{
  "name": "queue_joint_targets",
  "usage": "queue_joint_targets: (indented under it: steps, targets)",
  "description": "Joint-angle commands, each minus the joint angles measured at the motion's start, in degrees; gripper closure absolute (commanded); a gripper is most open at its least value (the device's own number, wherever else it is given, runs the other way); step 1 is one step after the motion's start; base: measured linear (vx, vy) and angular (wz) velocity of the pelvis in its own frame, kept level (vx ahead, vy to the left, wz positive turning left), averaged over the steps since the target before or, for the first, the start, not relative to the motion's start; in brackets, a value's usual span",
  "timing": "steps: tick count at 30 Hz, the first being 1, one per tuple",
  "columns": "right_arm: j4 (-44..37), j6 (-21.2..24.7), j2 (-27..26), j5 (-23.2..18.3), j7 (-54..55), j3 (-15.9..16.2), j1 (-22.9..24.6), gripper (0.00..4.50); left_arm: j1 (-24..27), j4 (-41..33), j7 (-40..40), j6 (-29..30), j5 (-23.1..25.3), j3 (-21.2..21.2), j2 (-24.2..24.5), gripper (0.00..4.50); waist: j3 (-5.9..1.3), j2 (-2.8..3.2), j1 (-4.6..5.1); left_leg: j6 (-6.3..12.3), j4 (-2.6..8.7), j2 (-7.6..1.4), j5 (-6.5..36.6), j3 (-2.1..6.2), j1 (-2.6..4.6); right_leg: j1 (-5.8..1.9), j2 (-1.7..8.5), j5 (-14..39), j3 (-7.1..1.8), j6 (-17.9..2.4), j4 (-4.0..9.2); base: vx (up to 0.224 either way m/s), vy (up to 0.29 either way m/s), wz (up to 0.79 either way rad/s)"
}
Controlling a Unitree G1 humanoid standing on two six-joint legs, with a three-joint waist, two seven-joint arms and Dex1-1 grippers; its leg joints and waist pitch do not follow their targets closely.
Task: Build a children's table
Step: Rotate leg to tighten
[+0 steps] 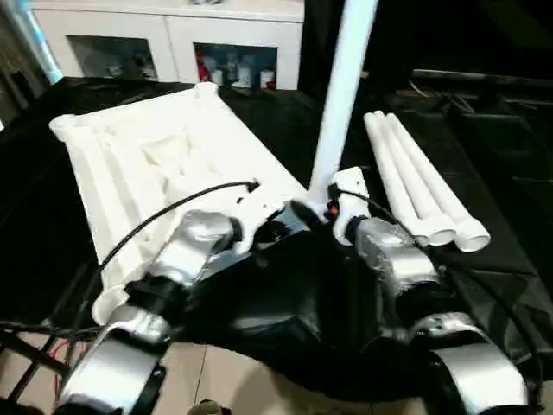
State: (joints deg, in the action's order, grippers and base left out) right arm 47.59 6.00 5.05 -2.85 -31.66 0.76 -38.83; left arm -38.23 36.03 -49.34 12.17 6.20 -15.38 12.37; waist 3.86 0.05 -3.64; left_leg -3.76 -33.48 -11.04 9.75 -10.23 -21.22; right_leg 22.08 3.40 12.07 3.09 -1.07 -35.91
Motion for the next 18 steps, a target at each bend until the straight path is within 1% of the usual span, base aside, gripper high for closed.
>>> queue_joint_targets:
  steps: [1,3,6,7,8,9,10,11,12,15,16,18]
  targets:
    - [-2.66,0.92,0.02,-0.13,-7.02,3.86,1.19,0.57,0.89,-2.76,-3.78,-3.67,-2.22,-1.99,-0.90,4.50,-4.22,-0.58,-0.38,3.60,3.39,-2.27,7.98,0.63,0.44,-2.79,5.06,4.96,-2.82,-13.59,4.28,0.000,0.000,0.00]
    - [-4.78,1.19,2.08,-0.28,-11.00,4.77,2.29,0.57,1.60,-3.35,-5.41,-3.96,-2.30,-2.30,0.10,4.50,-4.18,-0.43,-0.55,3.78,3.42,-2.36,8.00,0.66,0.50,-2.71,4.98,4.85,-2.78,-13.69,4.28,0.000,0.000,0.00]
    - [-7.80,1.79,4.91,-1.01,-16.27,5.93,3.74,0.57,2.69,-4.29,-7.78,-4.86,-2.52,-2.62,1.65,4.50,-4.12,-0.48,-1.04,3.64,3.47,-2.50,8.99,0.61,0.66,-2.58,4.99,6.14,-2.81,-13.41,4.39,0.000,0.000,0.00]
    - [-9.15,2.25,6.00,-1.53,-18.45,6.35,4.38,0.57,3.13,-4.67,-8.74,-5.17,-2.63,-2.72,2.29,4.50,-4.04,-0.51,-1.34,3.55,3.49,-2.52,9.41,0.56,0.72,-2.51,4.98,6.96,-2.84,-13.15,4.50,0.000,0.000,0.00]
    - [-12.00,2.81,8.16,-2.44,-23.04,7.25,5.75,0.57,4.12,-5.63,-11.00,-5.69,-3.14,-2.70,3.48,4.50,-4.04,-0.63,-1.73,3.68,3.46,-2.54,9.29,0.54,0.69,-2.68,4.97,7.11,-2.89,-12.68,4.54,0.000,0.000,0.00]
    - [-12.00,2.81,8.16,-2.44,-23.04,7.25,5.75,0.57,4.12,-5.63,-11.00,-5.69,-3.14,-2.70,3.48,4.50,-4.15,-0.55,-1.77,3.73,3.44,-2.64,8.95,0.55,0.65,-2.61,5.06,6.55,-2.91,-12.85,4.31,0.000,0.000,0.00]
    - [-12.77,2.56,8.90,-2.42,-24.18,7.58,6.17,0.57,4.51,-6.11,-12.03,-5.31,-3.43,-2.74,3.97,4.50,-4.14,-0.53,-1.77,3.59,3.49,-2.64,8.83,0.56,0.67,-2.46,4.97,6.47,-2.81,-12.97,4.33,0.000,0.000,0.00]
    - [-13.67,2.73,10.06,-2.32,-26.08,7.78,6.58,0.57,5.11,-6.76,-13.67,-5.19,-3.47,-3.02,4.99,4.50,-4.08,-0.39,-1.64,3.41,3.50,-2.57,8.91,0.54,0.65,-2.35,4.89,6.49,-2.82,-13.18,4.33,0.000,0.000,0.00]
    - [-13.93,2.91,10.37,-2.43,-26.72,7.83,6.69,0.57,5.28,-6.89,-14.07,-5.34,-3.42,-3.11,5.30,4.50,-4.05,-0.47,-1.65,3.30,3.53,-2.55,9.17,0.57,0.64,-2.40,4.93,6.89,-2.80,-13.20,4.40,0.000,0.000,0.00]
    - [-15.64,3.14,11.33,-3.04,-29.68,8.38,7.17,0.57,6.13,-7.62,-16.54,-5.34,-3.40,-3.64,6.93,4.50,-4.07,-0.40,-1.76,3.22,3.54,-2.59,9.52,0.59,0.68,-2.39,4.94,7.38,-2.81,-13.04,4.42,0.000,0.000,0.00]
    - [-16.39,3.49,11.54,-3.39,-30.45,8.54,7.35,0.84,6.40,-8.03,-17.17,-5.30,-3.57,-3.73,7.37,4.50,-4.10,-0.41,-1.66,3.15,3.57,-2.60,9.46,0.62,0.61,-2.41,4.93,7.26,-2.76,-13.24,4.34,0.000,0.000,0.00]
    - [-16.65,3.71,11.59,-3.53,-30.59,8.56,7.39,0.91,6.46,-8.13,-17.24,-5.32,-3.63,-3.72,7.47,4.50,-4.09,-0.42,-1.65,3.10,3.58,-2.58,9.35,0.63,0.66,-2.39,4.91,7.18,-2.78,-13.32,4.36,0.000,0.000,0.00]
